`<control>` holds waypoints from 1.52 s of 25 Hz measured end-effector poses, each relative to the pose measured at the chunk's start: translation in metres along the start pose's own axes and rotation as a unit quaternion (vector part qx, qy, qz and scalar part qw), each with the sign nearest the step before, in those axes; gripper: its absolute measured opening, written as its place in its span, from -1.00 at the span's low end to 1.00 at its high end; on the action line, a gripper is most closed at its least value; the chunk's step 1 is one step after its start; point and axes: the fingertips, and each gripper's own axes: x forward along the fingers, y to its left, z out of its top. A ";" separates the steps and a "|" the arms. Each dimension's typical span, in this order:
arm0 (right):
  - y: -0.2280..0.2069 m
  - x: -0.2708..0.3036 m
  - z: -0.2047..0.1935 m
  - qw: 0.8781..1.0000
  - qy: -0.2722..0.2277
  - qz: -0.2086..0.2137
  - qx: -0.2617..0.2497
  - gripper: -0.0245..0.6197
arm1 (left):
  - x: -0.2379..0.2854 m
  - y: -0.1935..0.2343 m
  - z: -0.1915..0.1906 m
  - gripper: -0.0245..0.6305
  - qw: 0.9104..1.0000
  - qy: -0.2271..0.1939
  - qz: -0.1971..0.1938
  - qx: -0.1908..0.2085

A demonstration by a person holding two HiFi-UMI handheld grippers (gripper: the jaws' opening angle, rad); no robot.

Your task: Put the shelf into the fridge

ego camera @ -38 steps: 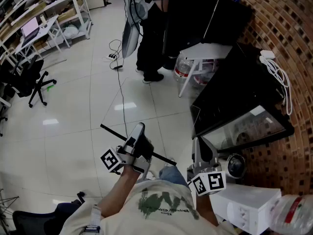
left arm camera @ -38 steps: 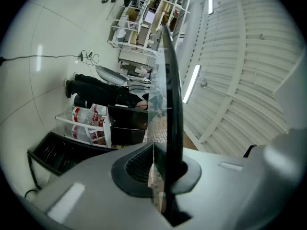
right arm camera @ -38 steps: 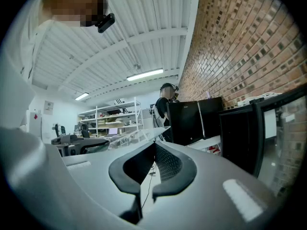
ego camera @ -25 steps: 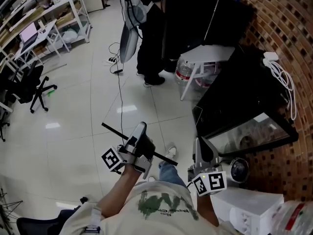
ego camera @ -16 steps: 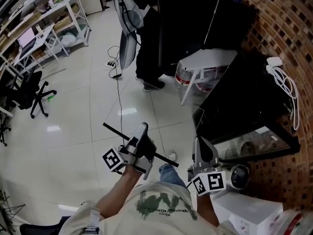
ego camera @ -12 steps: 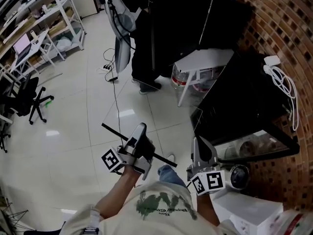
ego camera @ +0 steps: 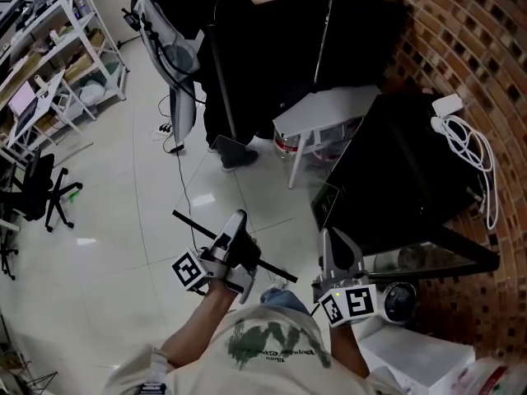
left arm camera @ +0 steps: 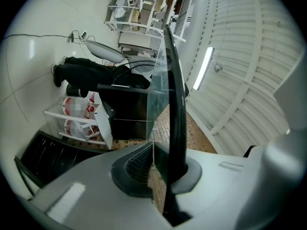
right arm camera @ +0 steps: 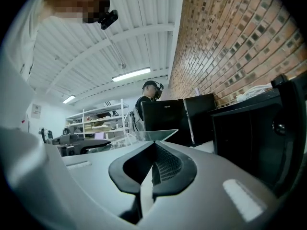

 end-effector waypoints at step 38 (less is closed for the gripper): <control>-0.147 -0.033 0.014 0.980 -0.025 -0.199 0.002 -0.92 | 0.152 0.108 -0.111 -0.88 0.977 0.203 0.041 -0.056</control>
